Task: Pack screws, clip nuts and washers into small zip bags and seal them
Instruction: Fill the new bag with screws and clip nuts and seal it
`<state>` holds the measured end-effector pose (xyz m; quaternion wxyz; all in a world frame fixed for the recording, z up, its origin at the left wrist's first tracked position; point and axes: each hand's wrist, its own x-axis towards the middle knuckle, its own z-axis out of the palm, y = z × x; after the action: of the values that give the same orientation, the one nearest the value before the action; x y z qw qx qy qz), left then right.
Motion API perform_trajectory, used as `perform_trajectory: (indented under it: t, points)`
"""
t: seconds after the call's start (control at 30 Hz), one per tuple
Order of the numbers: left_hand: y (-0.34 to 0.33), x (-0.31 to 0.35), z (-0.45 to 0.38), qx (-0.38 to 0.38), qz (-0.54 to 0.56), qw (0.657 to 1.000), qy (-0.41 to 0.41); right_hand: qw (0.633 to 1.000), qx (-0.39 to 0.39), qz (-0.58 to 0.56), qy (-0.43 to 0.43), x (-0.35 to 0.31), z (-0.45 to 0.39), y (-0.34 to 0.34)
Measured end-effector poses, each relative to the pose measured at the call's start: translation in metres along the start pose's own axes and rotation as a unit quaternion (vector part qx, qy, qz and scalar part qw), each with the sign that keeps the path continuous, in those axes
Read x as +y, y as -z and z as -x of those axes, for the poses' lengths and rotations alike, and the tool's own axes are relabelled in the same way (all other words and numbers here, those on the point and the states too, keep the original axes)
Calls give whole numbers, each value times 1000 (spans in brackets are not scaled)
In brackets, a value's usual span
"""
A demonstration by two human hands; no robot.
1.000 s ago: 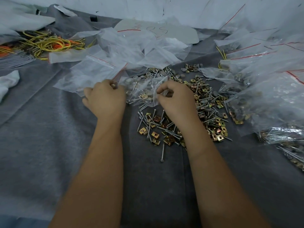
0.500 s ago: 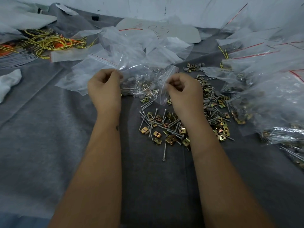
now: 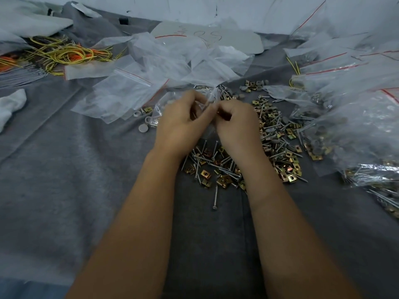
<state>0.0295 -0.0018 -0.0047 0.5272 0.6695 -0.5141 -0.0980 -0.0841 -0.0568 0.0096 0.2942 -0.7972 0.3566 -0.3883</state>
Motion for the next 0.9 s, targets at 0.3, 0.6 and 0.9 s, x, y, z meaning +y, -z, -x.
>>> perform_trajectory:
  t: [0.3, 0.6, 0.9]
  points:
    - [-3, -4, -5, 164, 35, 986, 21, 987, -77, 138, 18, 4, 0, 0]
    - [-4, -3, -5, 157, 48, 985, 62, 999, 18, 32, -1, 3, 0, 6]
    - [-6, 2, -7, 155, 74, 979, 105, 988, 22, 70, -138, 19, -4, 30]
